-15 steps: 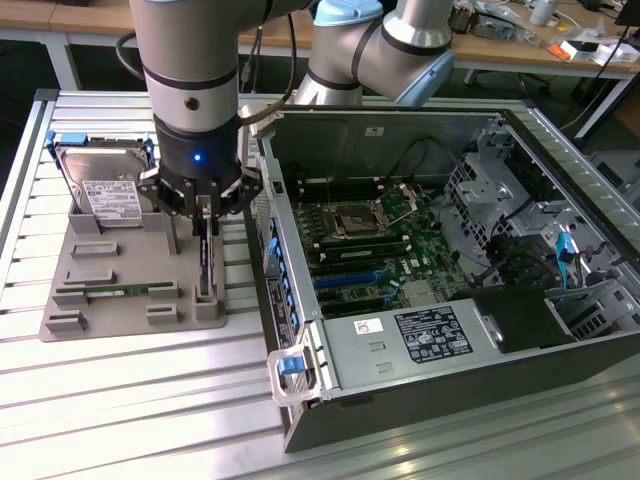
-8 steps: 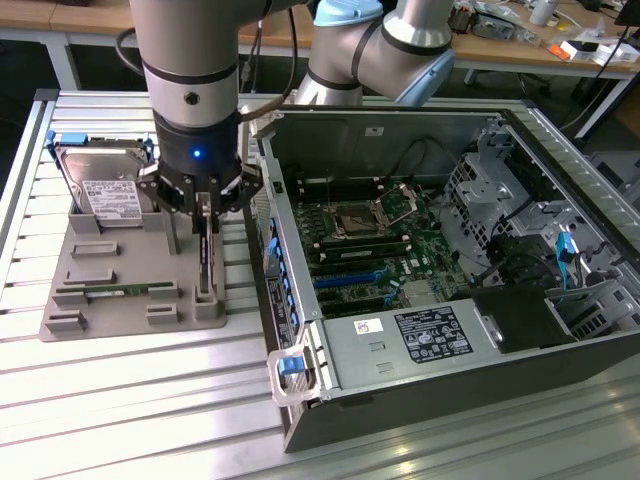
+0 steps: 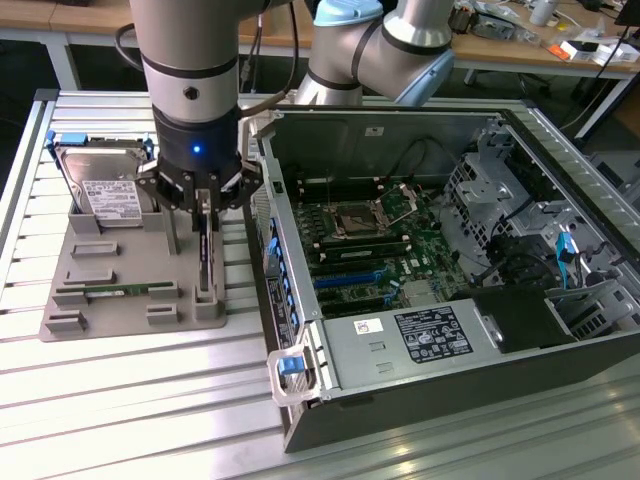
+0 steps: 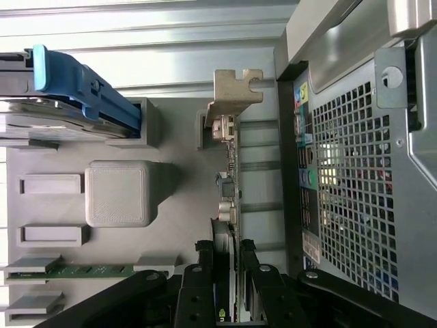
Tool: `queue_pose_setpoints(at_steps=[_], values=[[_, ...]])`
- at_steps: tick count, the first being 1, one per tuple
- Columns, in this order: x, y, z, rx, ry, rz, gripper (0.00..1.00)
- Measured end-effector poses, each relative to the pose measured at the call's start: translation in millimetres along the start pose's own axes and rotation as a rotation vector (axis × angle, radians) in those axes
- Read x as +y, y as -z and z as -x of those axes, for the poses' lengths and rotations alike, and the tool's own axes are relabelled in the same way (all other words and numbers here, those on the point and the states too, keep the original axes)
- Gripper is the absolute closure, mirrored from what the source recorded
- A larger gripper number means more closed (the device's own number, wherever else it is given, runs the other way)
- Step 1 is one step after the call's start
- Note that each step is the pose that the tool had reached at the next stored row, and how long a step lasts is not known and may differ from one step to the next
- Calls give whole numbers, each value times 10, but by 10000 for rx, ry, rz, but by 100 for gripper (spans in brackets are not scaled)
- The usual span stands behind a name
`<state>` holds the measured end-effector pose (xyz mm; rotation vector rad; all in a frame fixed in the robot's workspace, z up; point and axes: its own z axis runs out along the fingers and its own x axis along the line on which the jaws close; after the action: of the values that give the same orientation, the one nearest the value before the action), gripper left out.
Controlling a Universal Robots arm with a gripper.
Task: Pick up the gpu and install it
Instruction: 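Pick up the gpu and move the gpu toward the slot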
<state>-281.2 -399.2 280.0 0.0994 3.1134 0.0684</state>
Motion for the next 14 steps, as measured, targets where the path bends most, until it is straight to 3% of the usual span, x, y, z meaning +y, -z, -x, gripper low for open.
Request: queue_pose_setpoints(at_steps=[14], values=[[3,81,2,0,0,0,73]])
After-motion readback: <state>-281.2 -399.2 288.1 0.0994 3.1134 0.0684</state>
